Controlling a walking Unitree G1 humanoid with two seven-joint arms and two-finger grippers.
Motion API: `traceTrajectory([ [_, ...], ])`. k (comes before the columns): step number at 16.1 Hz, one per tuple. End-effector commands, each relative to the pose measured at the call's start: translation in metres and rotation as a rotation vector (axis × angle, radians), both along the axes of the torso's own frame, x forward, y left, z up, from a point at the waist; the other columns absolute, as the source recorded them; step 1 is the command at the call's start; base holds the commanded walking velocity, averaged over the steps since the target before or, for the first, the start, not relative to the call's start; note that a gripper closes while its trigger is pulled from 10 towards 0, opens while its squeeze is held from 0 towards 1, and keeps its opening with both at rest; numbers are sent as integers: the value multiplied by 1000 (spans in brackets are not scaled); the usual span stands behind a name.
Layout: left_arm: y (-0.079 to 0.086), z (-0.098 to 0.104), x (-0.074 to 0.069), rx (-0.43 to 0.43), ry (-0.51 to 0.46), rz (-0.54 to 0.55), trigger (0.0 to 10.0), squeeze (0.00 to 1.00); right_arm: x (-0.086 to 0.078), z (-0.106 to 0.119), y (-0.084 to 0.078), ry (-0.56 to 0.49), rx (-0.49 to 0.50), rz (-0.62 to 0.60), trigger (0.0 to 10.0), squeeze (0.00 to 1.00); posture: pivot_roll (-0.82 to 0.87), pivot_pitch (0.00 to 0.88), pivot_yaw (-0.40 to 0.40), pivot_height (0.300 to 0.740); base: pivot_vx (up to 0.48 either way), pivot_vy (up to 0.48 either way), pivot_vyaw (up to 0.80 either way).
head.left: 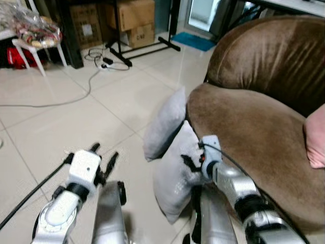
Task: Move the pillow to the sofa from floor
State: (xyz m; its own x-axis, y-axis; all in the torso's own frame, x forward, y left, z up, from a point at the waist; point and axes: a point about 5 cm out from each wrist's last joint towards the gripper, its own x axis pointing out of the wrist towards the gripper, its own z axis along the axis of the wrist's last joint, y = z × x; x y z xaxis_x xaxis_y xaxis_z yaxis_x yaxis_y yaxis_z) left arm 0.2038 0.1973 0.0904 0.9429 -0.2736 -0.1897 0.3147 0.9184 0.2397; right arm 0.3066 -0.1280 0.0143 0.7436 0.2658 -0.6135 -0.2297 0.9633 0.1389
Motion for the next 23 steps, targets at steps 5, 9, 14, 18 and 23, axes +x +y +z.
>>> traceTrajectory([
  [5,-8,14,-23,-55,93,-209,10000,0,-1,-15,-24,96,-102,-136,10000,1000,91,98,-80,491,0,0,0],
  [9,-6,25,-36,-50,114,-220,10000,0,-3,-18,-20,128,41,-252,10000,0,122,146,-92,491,0,0,0],
  [14,-11,26,-41,-73,152,-244,10000,0,-3,-19,-4,147,96,-215,0,0,119,148,-93,491,0,0,0],
  [18,-14,25,-43,-88,176,-266,10000,0,-5,-20,-1,163,105,-197,0,0,119,138,-89,491,0,0,0],
  [23,-18,24,-43,-99,186,-280,10000,0,-4,-20,-2,163,103,-185,0,0,118,124,-94,491,0,0,0],
])
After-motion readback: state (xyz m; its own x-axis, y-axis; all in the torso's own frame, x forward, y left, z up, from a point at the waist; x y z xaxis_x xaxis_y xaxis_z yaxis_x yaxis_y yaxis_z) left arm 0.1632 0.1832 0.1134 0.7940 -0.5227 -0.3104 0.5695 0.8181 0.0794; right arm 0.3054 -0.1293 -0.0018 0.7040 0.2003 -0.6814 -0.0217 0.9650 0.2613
